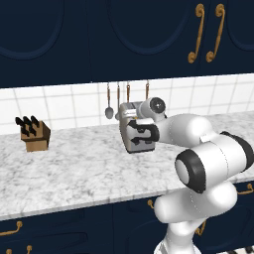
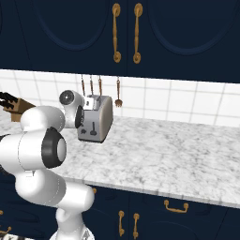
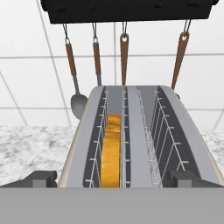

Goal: Start the toaster. Once the lever pops up, take the bread to the plate on the dining counter.

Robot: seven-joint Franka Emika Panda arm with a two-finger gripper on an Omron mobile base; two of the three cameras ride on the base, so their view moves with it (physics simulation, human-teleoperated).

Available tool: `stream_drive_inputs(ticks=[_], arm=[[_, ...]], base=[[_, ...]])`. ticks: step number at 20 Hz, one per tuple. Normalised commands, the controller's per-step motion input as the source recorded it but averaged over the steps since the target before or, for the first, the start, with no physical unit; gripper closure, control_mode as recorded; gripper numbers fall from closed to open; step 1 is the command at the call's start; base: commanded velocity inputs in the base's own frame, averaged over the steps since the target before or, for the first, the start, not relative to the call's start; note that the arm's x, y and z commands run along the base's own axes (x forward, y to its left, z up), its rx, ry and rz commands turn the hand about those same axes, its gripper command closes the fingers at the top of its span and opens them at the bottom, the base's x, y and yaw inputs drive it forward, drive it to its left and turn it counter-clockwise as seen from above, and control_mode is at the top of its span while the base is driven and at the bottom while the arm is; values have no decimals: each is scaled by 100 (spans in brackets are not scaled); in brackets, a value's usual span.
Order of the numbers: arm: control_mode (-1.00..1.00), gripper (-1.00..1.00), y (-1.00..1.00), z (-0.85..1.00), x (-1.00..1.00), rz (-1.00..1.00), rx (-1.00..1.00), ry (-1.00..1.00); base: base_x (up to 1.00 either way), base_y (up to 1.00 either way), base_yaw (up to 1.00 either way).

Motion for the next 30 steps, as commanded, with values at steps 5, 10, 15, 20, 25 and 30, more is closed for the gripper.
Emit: stream_drive_inputs(ticks=[5, 10, 15, 20, 25, 30], arm=[[-100, -100, 0, 0, 0, 0, 0, 0], [-100, -100, 0, 0, 0, 0, 0, 0], [-100, -100, 0, 0, 0, 0, 0, 0], [-100, -100, 0, 0, 0, 0, 0, 0], [-100, -100, 0, 0, 0, 0, 0, 0], [-100, -100, 0, 0, 0, 0, 0, 0]], base=[[0, 0, 0], [0, 0, 0], [0, 0, 0], [0, 0, 0], [0, 0, 0], [0, 0, 0]])
